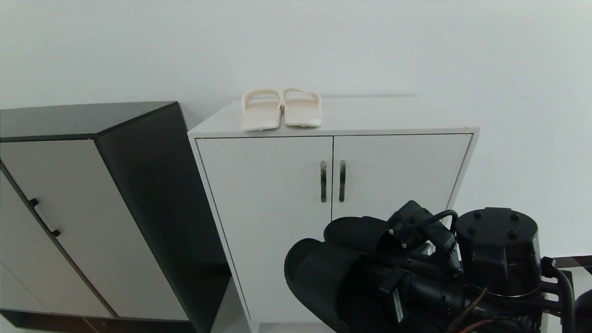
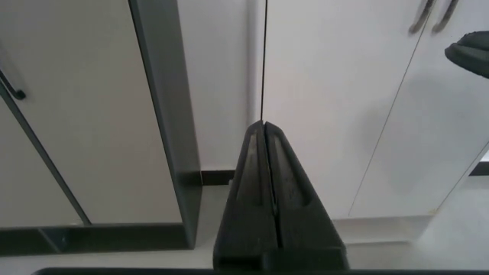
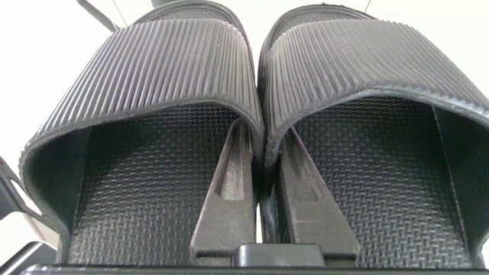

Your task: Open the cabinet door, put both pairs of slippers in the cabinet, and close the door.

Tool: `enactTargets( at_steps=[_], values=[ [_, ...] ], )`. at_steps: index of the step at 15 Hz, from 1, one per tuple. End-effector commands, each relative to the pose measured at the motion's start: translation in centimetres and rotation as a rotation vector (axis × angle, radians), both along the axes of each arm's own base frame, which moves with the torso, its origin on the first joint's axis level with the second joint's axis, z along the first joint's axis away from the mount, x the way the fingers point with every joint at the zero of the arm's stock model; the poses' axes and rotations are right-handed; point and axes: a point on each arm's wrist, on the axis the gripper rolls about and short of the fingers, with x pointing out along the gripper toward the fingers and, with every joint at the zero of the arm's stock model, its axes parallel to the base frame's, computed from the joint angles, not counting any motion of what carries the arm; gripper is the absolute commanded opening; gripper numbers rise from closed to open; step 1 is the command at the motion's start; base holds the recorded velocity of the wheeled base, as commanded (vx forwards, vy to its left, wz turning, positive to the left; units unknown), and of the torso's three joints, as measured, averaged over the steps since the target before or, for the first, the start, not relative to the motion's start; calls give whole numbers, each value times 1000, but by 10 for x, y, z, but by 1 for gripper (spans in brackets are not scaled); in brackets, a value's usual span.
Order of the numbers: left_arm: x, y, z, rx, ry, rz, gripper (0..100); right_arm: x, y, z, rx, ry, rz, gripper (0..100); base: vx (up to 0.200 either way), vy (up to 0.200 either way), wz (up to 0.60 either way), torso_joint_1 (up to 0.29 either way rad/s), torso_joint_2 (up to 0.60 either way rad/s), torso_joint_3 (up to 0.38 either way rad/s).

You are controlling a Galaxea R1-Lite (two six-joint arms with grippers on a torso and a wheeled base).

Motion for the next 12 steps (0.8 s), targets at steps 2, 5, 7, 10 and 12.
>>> enactTargets(
  at_steps=[2, 5, 7, 10, 12],
  values=[
    [0, 0, 0, 0, 0, -1, 100, 0, 1, -2, -4, 4, 4, 0, 0, 0, 0, -107, 456, 344],
    [0, 0, 0, -2, 0, -1, 100, 0, 1, -1, -2, 4, 3, 0, 0, 0, 0, -77, 453, 357],
    [0, 0, 0, 0, 0, -1, 100, -1, 0, -3, -7, 8, 3, 0, 0, 0, 0, -37, 440, 391],
    [0, 0, 0, 6, 1, -16, 100, -1, 0, -3, -8, 9, 2, 0, 0, 0, 0, -2, 68, 50],
    [0, 0, 0, 12, 3, -19, 100, -1, 0, -3, -6, 9, 1, 0, 0, 0, 0, 0, 0, 0]
  ],
)
